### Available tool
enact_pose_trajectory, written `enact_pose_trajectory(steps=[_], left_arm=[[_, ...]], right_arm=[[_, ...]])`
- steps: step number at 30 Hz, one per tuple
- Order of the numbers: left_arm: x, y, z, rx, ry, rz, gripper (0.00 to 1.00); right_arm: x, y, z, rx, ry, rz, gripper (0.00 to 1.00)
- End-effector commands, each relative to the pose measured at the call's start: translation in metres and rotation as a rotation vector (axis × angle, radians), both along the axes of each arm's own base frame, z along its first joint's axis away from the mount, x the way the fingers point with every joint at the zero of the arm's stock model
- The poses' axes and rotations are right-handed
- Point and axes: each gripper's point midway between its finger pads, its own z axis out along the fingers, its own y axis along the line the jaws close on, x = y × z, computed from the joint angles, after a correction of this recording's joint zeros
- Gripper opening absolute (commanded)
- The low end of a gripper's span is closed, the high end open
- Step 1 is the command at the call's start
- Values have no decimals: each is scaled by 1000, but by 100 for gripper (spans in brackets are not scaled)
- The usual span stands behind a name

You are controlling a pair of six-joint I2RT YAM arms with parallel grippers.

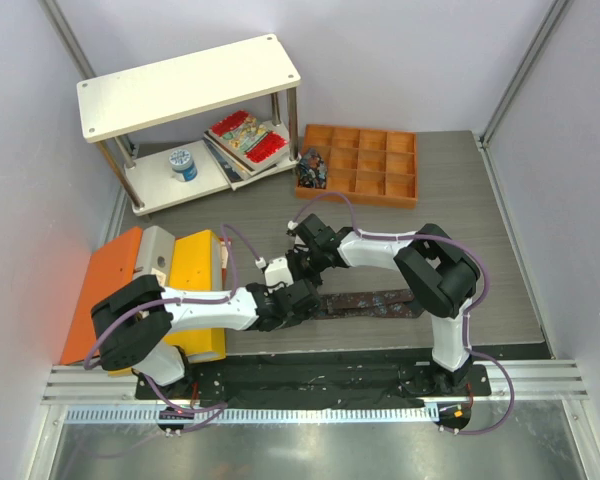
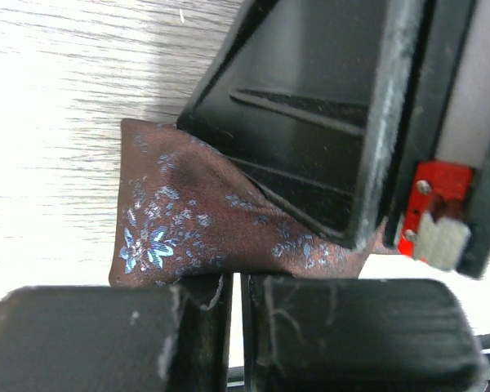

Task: Roll the ties
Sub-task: Roll the tie at the center of the board.

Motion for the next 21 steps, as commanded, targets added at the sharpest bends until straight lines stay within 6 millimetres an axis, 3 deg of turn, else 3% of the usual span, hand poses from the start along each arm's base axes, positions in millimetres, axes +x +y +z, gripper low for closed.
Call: enact_pose_trajectory(steps=[1,7,13,15,21], left_arm=[[14,26,-8,121,-44,42,5],[13,26,-7,112,-38,37,8],[7,24,-5,76,-24,21,10],[4,24,-5,65,-15,13,10],[-2,25,-1,48,-6,-10,13]], right_arm=[[-25,-3,22,23,56,18,24],[-15,-14,18,-34,27,-21,27],[31,-43,25,-193,-88,-154,34],[53,-47,40,-220,-155,-193,34],[90,-59,98,-187,-272,-330,35]])
